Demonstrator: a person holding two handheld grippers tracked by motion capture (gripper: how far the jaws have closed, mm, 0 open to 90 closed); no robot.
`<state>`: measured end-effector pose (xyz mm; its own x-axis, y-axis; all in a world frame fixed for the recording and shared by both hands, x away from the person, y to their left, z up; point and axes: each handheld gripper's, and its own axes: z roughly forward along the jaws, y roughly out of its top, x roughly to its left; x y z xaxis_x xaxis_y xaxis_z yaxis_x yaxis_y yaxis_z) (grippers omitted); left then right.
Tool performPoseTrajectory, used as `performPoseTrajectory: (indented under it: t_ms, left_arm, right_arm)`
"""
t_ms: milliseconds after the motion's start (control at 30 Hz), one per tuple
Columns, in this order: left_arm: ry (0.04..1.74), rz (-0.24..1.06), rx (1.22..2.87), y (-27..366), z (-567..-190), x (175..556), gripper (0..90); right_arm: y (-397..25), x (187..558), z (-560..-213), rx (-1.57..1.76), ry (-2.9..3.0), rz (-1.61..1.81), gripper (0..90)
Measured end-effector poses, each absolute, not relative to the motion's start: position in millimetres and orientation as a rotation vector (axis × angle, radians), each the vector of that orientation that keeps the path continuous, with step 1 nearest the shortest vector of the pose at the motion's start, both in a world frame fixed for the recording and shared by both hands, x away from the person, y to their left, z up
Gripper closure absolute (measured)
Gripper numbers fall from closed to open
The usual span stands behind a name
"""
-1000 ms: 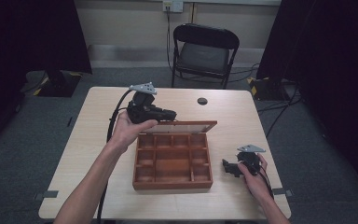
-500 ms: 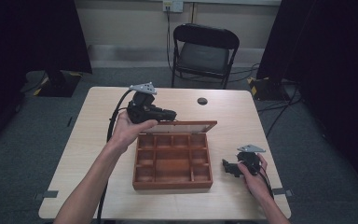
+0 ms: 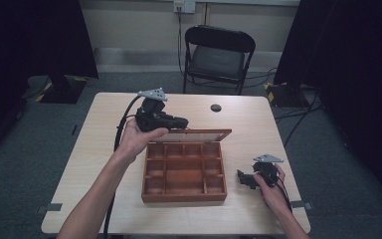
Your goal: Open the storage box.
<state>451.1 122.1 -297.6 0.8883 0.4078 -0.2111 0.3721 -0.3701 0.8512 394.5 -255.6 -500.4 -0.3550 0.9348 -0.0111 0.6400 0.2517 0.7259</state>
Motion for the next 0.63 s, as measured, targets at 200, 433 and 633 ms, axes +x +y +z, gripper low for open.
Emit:
performPoseTrajectory:
  t_ms: [200,433,633]
  left_arm:
    - [0.570,0.040,1.992,122.0,-297.7,450.6,85.3]
    - [0.569,0.041,1.992,122.0,-297.8,450.7,85.3]
    - [0.570,0.041,1.991,122.0,-297.7,450.7,85.3]
  right_arm:
    - [-255.6,394.6,-500.4,1.431,2.085,0.888,8.1]
    - [-255.6,394.5,-500.4,1.432,2.085,0.888,8.2]
    - [-255.6,394.6,-500.4,1.431,2.085,0.888,8.1]
